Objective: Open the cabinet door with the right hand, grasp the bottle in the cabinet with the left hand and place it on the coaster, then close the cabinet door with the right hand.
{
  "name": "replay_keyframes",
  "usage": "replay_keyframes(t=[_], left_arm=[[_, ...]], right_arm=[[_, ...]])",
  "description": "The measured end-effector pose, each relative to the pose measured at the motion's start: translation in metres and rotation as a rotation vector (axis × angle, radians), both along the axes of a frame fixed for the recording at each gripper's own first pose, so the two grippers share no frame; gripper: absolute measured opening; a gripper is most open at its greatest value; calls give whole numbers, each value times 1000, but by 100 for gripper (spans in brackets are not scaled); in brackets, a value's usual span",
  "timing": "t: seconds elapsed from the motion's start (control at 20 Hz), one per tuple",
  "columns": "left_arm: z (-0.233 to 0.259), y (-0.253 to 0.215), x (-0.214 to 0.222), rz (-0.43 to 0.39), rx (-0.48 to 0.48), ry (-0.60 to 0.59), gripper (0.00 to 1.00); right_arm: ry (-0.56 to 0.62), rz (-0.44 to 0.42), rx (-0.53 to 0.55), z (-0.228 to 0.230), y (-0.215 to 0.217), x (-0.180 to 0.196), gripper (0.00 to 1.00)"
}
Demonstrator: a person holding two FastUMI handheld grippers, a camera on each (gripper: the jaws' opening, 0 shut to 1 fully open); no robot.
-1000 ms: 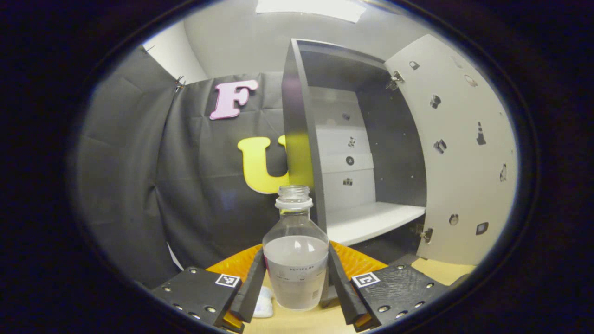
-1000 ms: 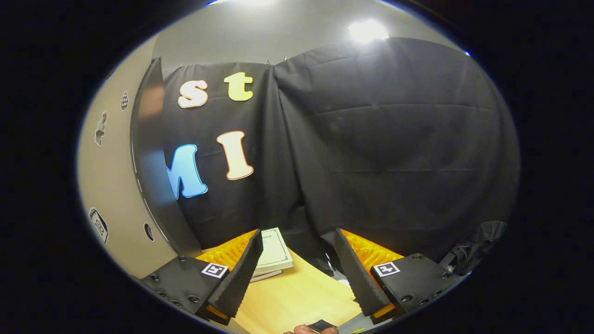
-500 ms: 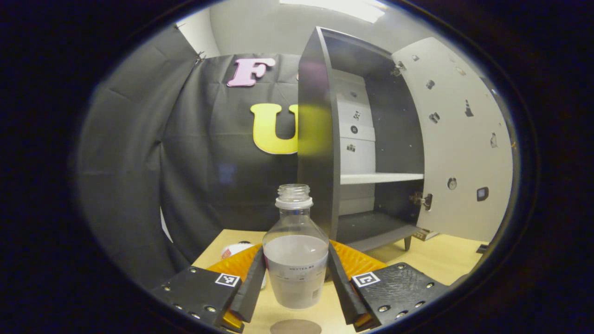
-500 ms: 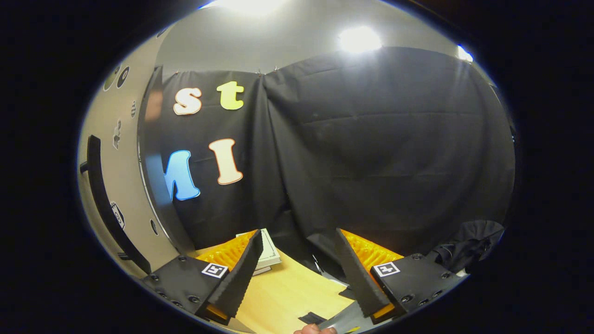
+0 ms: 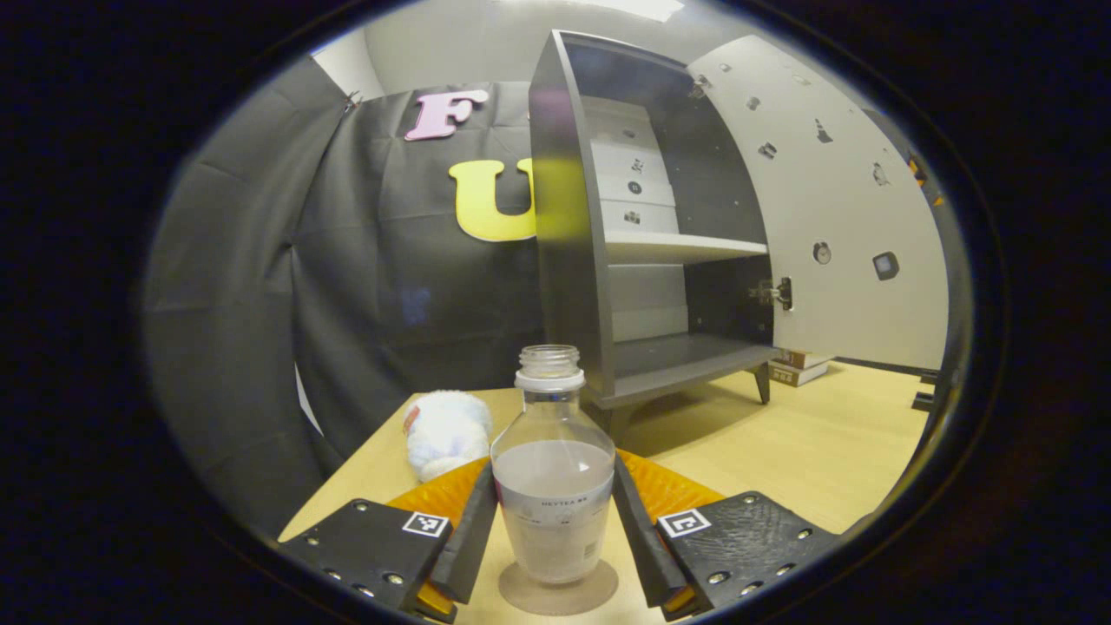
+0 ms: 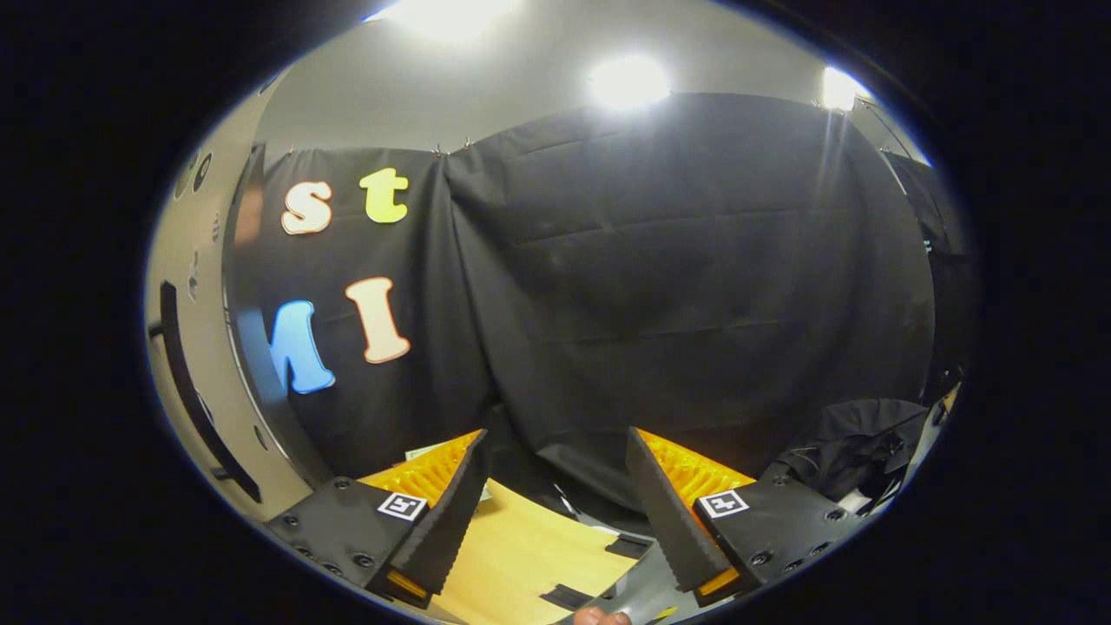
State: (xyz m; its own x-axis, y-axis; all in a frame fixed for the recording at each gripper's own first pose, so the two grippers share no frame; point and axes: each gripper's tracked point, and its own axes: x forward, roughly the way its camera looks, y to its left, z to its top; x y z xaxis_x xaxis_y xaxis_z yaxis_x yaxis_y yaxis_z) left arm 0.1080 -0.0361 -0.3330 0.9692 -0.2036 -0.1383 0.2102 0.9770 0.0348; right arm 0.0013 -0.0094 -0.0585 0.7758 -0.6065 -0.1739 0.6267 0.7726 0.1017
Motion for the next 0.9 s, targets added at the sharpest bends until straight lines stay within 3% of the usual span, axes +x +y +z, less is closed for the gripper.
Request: replay_keyframes(t=[0.05, 0.2, 0.45, 0.5, 0.9], left_arm=[[-8, 2, -3, 16, -3, 10, 72], [-18, 9, -11, 53, -2, 31, 74], [-23, 6, -24, 46, 21, 51, 74], [-21, 5, -22, 42, 27, 48, 76], [-24, 4, -20, 28, 37, 79, 76]], right_arm=[[25, -9, -12, -5, -1, 2, 98], [85, 4, -27, -21, 0, -1, 98], [111, 52, -15, -34, 7, 5, 93], [117, 46, -10, -39, 4, 4, 98], [132, 16, 87, -70, -5, -11, 98]])
